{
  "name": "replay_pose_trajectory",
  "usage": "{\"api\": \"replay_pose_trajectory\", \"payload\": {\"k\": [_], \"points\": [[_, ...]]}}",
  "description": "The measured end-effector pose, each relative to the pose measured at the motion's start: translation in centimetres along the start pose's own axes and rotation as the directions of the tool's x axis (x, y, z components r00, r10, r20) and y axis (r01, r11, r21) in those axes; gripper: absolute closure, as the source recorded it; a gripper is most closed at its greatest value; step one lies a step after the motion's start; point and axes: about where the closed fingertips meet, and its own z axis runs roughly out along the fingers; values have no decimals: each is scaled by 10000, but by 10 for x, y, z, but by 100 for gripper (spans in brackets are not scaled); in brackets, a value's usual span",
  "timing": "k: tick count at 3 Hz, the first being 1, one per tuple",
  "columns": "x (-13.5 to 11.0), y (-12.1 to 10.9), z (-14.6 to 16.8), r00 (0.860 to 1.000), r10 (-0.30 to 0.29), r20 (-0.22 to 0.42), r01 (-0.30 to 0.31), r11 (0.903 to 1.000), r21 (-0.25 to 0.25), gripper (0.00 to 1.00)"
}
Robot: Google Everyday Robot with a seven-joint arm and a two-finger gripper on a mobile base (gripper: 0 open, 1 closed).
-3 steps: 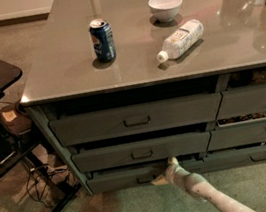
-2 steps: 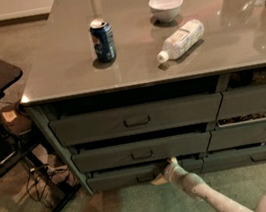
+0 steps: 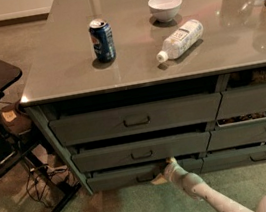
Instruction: Open bottom drawer
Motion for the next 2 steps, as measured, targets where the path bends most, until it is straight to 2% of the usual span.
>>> {"api": "replay_pose_trajectory", "payload": {"k": [2], "points": [[-6, -3, -4, 10000, 0, 0, 0, 10000, 0, 65]]}}
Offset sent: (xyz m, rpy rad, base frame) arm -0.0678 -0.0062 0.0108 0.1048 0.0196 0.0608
